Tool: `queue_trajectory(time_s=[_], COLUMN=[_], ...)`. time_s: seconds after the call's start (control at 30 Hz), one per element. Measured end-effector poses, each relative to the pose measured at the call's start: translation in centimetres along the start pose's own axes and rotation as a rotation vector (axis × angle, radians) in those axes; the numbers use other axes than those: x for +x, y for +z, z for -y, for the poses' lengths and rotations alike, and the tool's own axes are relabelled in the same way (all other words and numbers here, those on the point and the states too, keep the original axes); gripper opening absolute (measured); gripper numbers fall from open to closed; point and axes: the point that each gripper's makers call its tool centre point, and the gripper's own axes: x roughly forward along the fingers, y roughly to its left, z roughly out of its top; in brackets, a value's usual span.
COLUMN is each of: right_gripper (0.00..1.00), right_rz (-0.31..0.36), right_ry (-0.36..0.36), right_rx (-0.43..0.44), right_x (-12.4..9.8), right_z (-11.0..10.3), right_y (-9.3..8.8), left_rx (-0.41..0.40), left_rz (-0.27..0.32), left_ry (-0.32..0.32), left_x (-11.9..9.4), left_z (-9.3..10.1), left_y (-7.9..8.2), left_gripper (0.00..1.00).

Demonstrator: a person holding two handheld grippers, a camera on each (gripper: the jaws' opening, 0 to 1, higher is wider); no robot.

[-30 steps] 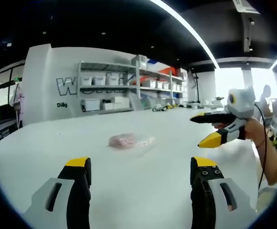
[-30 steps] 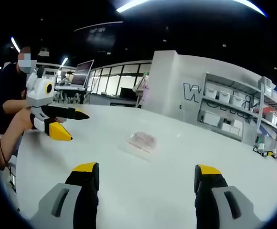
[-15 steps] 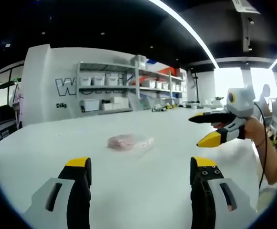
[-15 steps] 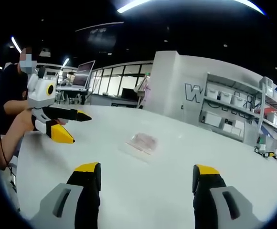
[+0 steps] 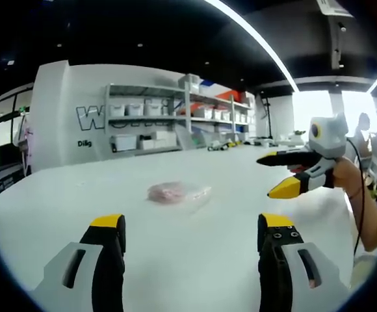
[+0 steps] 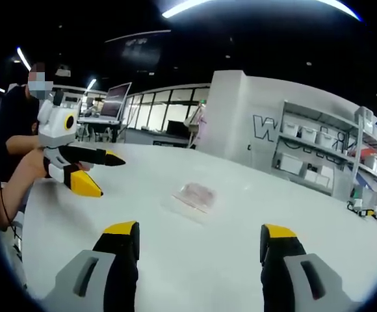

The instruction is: Open the resealable bag by pulling the two sides of the seal apart until the entire bag opening is separated and visibly accessible.

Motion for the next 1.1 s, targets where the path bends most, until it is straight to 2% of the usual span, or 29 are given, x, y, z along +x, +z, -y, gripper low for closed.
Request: queue_trajectory(time_s=[1.1], right_gripper=[0.74], right_rz=[-0.008], right_ry=[0.003], right_rx=[-0.043], right_x=[0.54], right_z=[-0.01], right_y=[0.33], left_rx=[0.016], left_rz=[-0.010], left_ry=[0.004], left_x=[0.11], left_z=[-0.11], left_y=[-0.33], left_gripper=[0.80])
